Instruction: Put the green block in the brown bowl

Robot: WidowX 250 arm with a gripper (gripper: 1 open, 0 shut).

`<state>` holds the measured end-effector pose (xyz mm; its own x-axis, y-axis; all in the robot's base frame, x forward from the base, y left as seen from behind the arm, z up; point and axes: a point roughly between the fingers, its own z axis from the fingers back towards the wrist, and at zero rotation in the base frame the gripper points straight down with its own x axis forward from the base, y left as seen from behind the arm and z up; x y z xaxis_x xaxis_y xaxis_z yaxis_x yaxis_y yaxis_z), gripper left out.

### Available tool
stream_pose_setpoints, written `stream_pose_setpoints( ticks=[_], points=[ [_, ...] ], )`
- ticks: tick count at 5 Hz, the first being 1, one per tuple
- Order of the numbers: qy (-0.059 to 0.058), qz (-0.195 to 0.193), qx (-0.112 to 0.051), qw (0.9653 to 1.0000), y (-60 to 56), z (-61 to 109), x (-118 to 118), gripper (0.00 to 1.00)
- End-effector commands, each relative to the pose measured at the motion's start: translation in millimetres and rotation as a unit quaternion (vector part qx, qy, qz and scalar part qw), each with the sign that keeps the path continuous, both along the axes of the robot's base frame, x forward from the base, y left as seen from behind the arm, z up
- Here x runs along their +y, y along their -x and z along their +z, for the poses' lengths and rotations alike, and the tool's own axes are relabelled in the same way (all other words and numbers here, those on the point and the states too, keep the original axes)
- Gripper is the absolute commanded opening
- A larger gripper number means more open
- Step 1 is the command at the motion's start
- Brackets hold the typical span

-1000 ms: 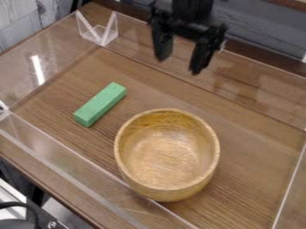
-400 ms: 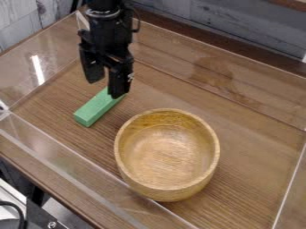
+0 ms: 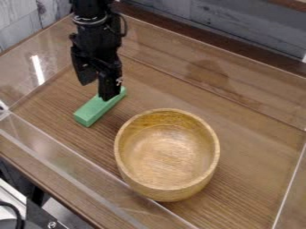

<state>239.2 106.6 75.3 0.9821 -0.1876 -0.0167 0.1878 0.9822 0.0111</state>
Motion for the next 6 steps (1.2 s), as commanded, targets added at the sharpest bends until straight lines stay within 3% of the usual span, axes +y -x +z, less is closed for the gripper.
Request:
stream_pose_setpoints(
  ticks=[1,3,6],
  points=[
    [-0.003,-0.002,-0.019,0.9998,-4.3,-0.4,5.3,1.0],
    [0.002,-0.006,-0.021,0.9998,-6.1,-17.0,9.2,1.0],
    [0.011,-0.005,-0.015,0.9998,-10.3,-27.6,9.7,1.0]
  ],
)
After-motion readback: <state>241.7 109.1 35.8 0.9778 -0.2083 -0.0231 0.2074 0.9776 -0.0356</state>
